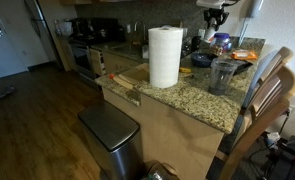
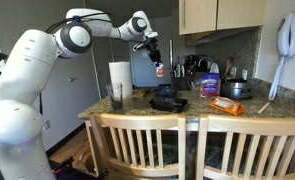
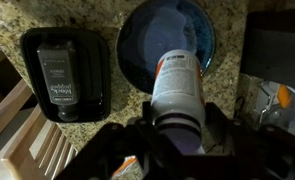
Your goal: Put the white bottle in the bowl, remove the white bottle from the bowl and put it on the countertop
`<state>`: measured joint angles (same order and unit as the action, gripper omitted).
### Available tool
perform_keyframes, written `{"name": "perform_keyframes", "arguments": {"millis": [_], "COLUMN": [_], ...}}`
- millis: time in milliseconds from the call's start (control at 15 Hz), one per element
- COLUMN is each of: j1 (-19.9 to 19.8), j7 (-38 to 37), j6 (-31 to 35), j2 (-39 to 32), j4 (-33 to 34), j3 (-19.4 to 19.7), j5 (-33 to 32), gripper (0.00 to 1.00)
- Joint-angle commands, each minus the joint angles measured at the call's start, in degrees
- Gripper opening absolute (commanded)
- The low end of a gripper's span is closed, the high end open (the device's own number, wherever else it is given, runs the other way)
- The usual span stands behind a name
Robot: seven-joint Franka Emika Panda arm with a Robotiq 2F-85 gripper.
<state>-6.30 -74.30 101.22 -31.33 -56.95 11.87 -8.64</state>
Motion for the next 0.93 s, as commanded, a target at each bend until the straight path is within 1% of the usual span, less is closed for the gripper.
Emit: {"name": "perform_keyframes", "arguments": {"millis": [0,133,267,533,733,867], "j1": [-1.5,1.2,4.6,9.9,12.2,12.4], "j7": [9.5,11.4,11.4,12.8,14.0,12.2], "j6": [-4.1,-5.6,-7.2,-12.4,-17.6,-18.0], "j2": [0.1,0.9,1.4,-0.2,-1.1,-0.7], "j4": [-0.7,-4.1,-7.4,-9.4,-10.0,-11.1], "j3": [-2.3,-2.6,-2.7,-2.6,-2.0,-1.9], "j5": [3.1,0.5,-3.3,-10.3,-15.6,-17.4], "gripper": [0.30,0.30,0.30,0.30,0.30,0.30]}}
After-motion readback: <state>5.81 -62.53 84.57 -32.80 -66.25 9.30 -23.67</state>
